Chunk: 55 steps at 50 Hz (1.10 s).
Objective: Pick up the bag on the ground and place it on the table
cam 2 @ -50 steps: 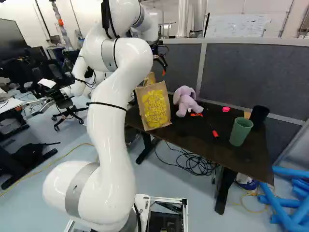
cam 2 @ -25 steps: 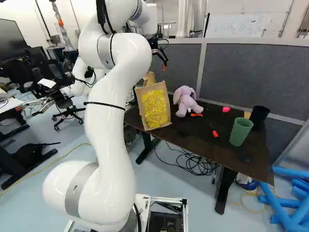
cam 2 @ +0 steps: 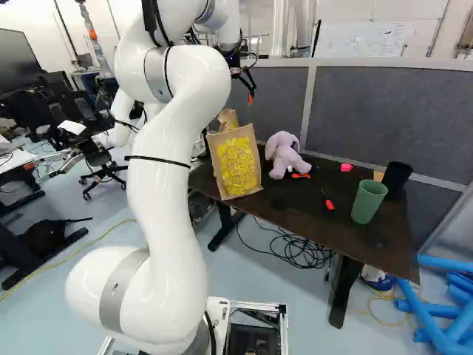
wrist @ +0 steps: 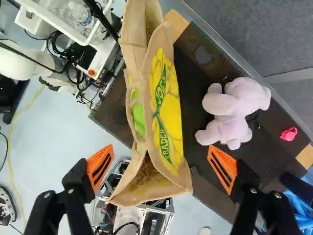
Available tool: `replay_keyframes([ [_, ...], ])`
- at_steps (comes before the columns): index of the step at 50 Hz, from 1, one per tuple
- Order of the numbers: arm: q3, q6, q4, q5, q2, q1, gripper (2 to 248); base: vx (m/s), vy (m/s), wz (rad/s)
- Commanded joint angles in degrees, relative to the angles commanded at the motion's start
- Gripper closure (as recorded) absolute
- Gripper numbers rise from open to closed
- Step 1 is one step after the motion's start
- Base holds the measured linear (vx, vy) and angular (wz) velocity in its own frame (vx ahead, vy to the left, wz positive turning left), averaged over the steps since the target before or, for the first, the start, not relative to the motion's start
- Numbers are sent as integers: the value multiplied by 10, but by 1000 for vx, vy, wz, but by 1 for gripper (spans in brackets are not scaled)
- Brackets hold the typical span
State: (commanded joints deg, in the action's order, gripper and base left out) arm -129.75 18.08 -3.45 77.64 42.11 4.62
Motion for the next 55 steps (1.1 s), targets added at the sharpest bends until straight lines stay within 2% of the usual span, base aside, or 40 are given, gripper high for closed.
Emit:
replay_keyframes([
  [29, 0, 0, 0, 3, 0, 0, 3, -6, 0, 0],
  [55, 0, 0, 0, 3, 0, 0, 3, -104, -3, 1],
])
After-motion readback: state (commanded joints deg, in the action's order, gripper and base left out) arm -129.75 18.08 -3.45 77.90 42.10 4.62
